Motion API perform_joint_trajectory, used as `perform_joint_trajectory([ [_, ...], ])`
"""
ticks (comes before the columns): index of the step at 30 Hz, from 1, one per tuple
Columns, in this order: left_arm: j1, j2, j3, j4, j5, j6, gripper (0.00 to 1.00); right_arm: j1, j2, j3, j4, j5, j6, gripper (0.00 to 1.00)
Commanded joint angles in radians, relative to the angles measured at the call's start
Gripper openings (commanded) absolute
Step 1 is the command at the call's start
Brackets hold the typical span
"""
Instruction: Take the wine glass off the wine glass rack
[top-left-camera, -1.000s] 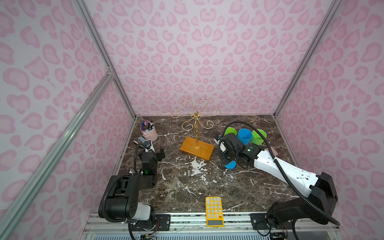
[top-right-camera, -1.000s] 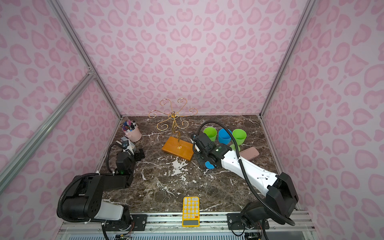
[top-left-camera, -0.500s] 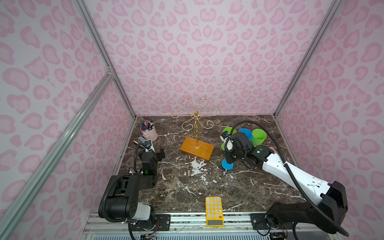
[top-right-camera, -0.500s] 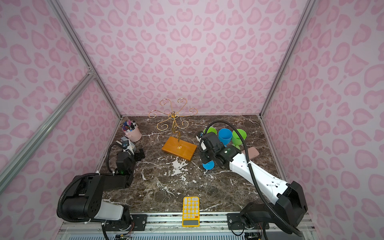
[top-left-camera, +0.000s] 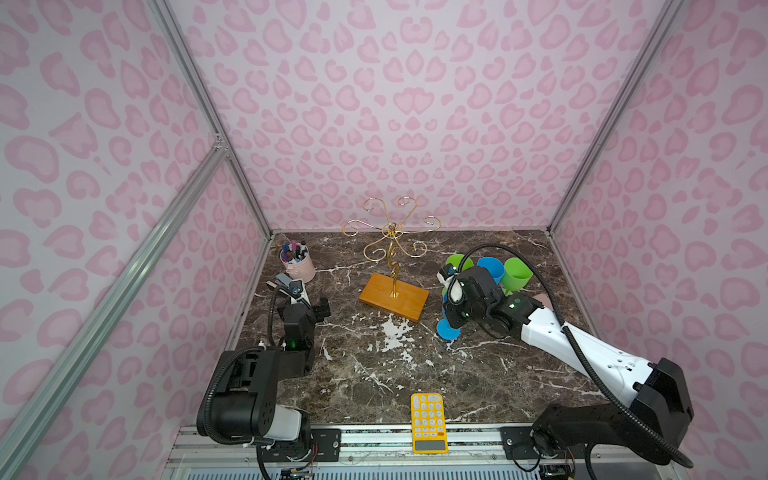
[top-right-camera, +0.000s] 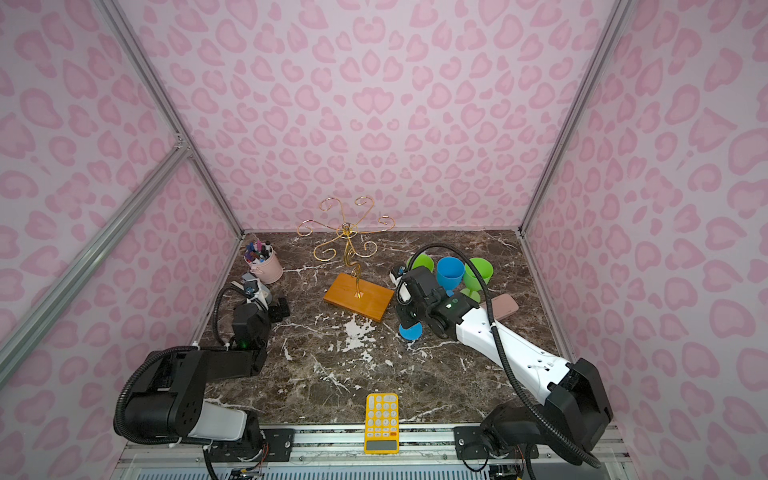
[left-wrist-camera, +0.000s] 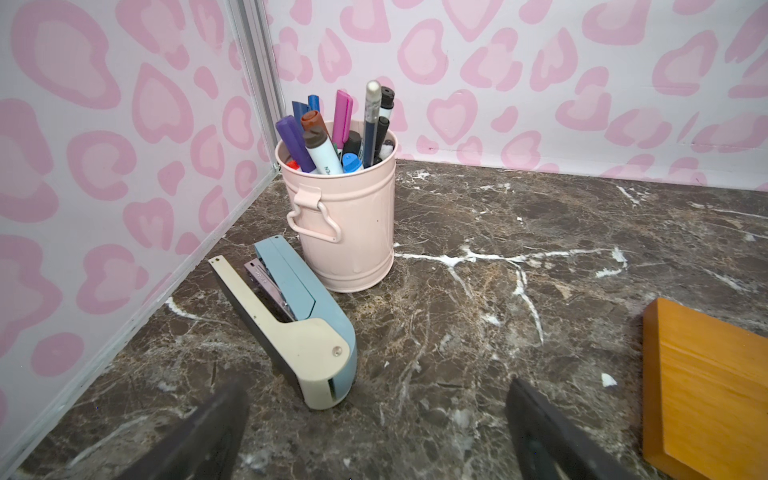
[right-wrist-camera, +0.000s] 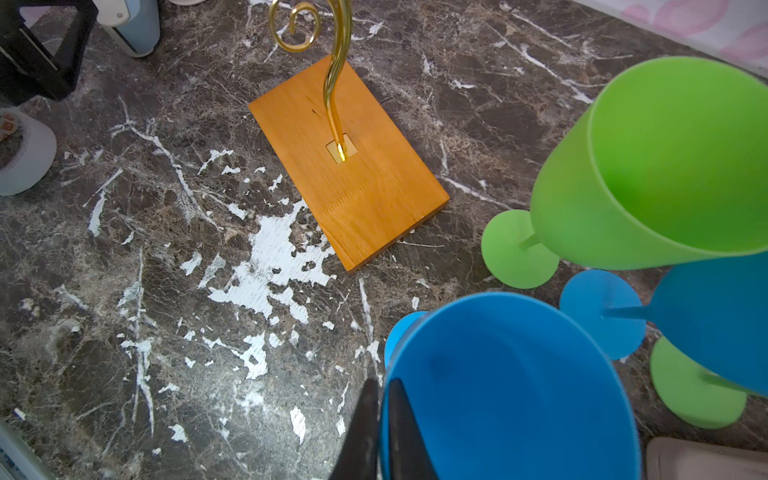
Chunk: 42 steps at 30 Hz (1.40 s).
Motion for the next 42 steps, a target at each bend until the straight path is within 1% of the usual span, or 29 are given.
perform_joint_trajectory([
  [1,0.002,0.003,0.013,0.015,-0.001,0.003,0.97,0.000,-0.006,-0.001,-0.001,0.007,0.001,0.24],
  [7,0.002,0.003,0.013,0.015,-0.001,0.003,0.97,-0.001,-0.033,0.013,-0.017,0.047,-0.011,0.41],
  [8,0.002,0.003,0.012,0.014,-0.001,0.003,0.97,-0.001,-0.038,0.013,-0.017,0.052,-0.014,0.45],
  [9,0.002,0.003,0.012,0.014,-0.001,0.003,0.97,-0.001,-0.042,0.016,-0.017,0.057,-0.013,0.51],
  [10,0.002,0.003,0.013,0.014,-0.001,0.003,0.97,-0.001,-0.047,0.019,-0.018,0.063,-0.015,0.63],
  [11,0.003,0.003,0.013,0.014,-0.001,0.003,0.97,0.000,-0.053,0.024,-0.022,0.069,-0.017,0.85],
  [12,0.002,0.003,0.013,0.014,-0.001,0.003,0.98,-0.002,-0.059,0.033,-0.029,0.076,-0.019,0.98],
  [15,0.002,0.003,0.013,0.014,-0.001,0.003,0.97,-0.004,-0.102,0.061,-0.050,0.110,-0.023,0.98],
  [18,0.002,0.003,0.013,0.014,0.000,0.001,0.97,-0.015,-0.180,0.040,-0.014,0.174,-0.034,0.98],
  [21,0.007,0.007,0.021,0.003,0.006,-0.001,0.97,-0.038,-0.288,-0.057,0.100,0.259,-0.036,0.99],
  [23,0.012,0.004,0.022,-0.002,0.016,-0.005,0.97,-0.085,-0.365,-0.149,0.199,0.279,-0.023,0.99],
  [25,0.013,0.005,0.023,-0.003,0.019,-0.004,0.97,-0.146,-0.411,-0.225,0.269,0.277,-0.018,0.99],
  [28,0.013,0.005,0.023,-0.003,0.019,-0.005,0.97,-0.210,-0.449,-0.305,0.342,0.317,-0.026,0.99],
  [34,0.013,0.005,0.023,-0.003,0.019,-0.005,0.97,-0.271,-0.534,-0.473,0.532,0.417,-0.049,0.99],
  [40,0.013,0.004,0.022,-0.003,0.019,-0.005,0.97,-0.320,-0.540,-0.627,0.721,0.463,-0.084,0.99],
  [42,0.014,0.005,0.022,-0.003,0.019,-0.005,0.97,-0.341,-0.534,-0.676,0.796,0.458,-0.080,0.99],
])
